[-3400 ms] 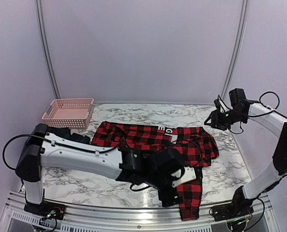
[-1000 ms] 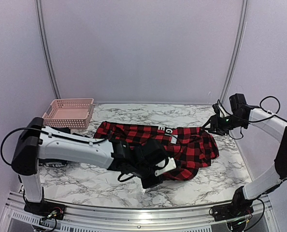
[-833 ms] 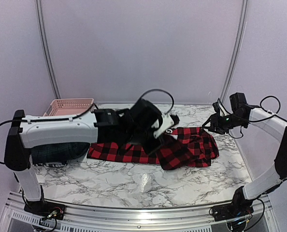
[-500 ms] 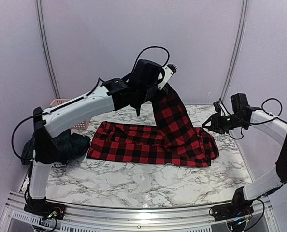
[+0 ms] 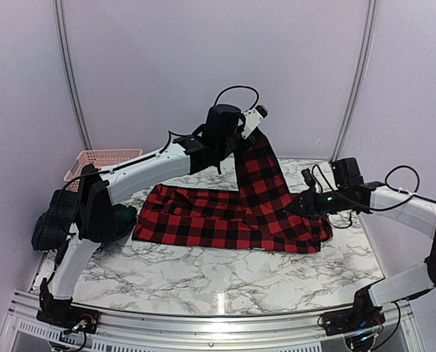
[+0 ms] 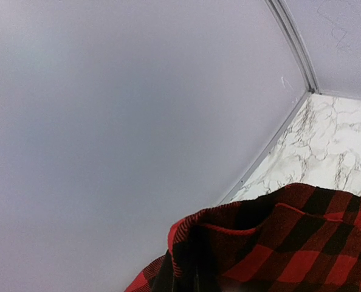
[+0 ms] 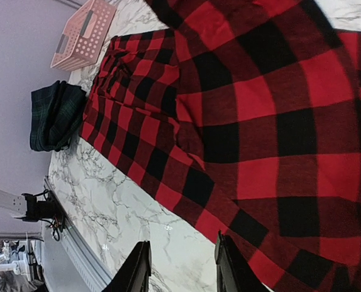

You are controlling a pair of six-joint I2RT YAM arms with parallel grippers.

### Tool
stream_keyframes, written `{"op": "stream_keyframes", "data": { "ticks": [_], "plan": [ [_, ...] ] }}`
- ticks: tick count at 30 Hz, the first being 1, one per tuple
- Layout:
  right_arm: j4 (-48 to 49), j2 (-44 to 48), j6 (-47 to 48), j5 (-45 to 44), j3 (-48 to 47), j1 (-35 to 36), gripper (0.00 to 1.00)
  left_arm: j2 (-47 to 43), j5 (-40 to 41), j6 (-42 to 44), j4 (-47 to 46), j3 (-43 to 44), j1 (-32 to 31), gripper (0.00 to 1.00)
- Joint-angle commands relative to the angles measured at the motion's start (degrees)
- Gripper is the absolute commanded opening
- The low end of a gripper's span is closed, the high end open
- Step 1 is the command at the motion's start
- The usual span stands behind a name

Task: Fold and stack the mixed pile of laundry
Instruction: Smooth out the rectangle-folded T-shirt at the center of the board.

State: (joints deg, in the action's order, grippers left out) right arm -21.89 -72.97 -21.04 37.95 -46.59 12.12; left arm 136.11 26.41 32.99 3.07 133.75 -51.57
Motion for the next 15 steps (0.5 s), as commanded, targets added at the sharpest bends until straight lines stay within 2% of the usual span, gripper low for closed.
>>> {"op": "stream_keyframes", "data": {
  "ticks": [1,7,15],
  "plan": [
    [10.7,-4.9,-5.5,-1.3,-1.1,5.0,0.32,0.9,-6.2,-1.1,-8.5,2.7,-0.4,0.0],
    [17.5,-17.3,-8.3,-3.5,-7.0,11.2,0.3,-2.3,-8.8,-1.8,-7.4,-0.9,-0.4,0.0],
    [26.3,-29.7,-10.4,-15.7,-12.8,19.3,0.13,-9.3,-10.6,-3.9,-8.2,-12.3,-0.4,0.0]
  ]
}}
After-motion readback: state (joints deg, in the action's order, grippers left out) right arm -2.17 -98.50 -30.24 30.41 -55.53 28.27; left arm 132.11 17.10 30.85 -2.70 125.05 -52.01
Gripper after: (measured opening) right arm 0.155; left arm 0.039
